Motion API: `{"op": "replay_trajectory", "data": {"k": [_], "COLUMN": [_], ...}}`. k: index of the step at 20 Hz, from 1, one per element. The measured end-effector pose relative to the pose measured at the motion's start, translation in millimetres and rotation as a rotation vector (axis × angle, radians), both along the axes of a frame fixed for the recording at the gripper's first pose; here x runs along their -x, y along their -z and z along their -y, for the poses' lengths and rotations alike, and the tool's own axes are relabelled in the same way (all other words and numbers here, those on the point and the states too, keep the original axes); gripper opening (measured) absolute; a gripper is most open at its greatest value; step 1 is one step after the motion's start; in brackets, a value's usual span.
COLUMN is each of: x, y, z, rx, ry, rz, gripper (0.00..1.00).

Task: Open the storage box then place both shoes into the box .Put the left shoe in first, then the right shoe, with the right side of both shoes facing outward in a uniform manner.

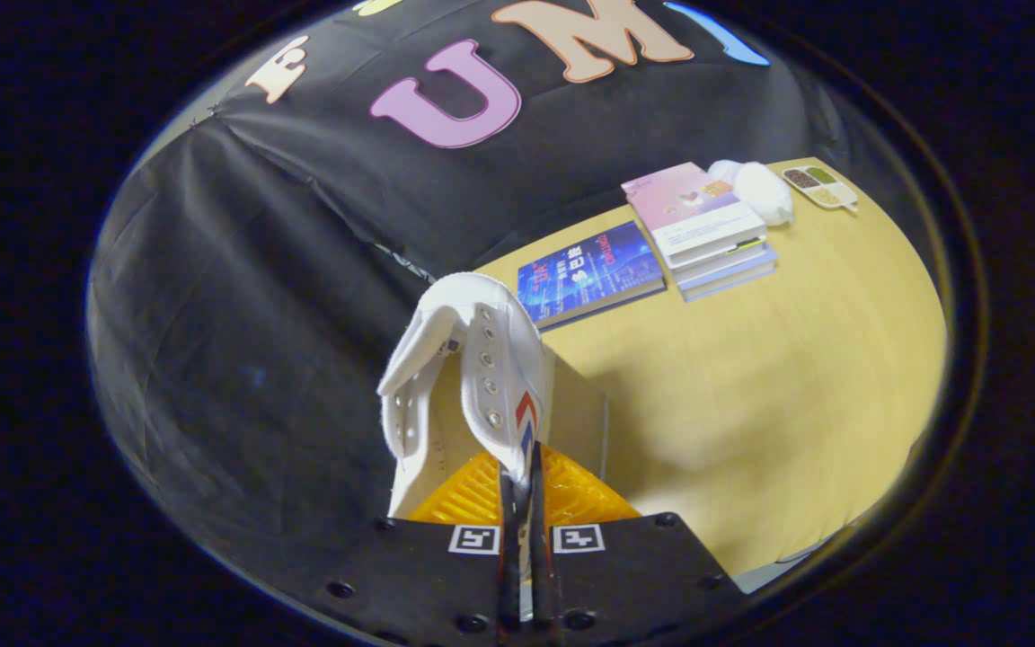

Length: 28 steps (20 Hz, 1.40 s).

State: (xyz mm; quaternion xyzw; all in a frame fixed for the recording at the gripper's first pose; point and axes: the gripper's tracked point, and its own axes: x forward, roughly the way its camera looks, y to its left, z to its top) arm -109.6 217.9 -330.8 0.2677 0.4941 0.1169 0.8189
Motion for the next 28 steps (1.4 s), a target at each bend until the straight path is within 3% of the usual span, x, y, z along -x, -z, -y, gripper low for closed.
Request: {"op": "replay_trajectory", "data": {"k": [4, 10, 14, 18, 24, 28], "x": [14.1, 25.0, 21.1, 11.5, -0.1, -26.3], "y": [19.1, 46.0, 41.5, 31.0, 24.3, -5.9], "z": [-29.7, -33.0, -45.7, -44.6, -32.3, 0.1], "rx": [0.020, 0.102, 0.049, 0.041, 0.043, 0.129], "ry": [0.002, 0.024, 0.036, 0.049, 0.064, 0.076], "rz": [-0.041, -0.071, -0.054, -0.030, -0.007, 0.138], "gripper": [0.07, 0.08, 0.36, 0.31, 0.31, 0.31]}}
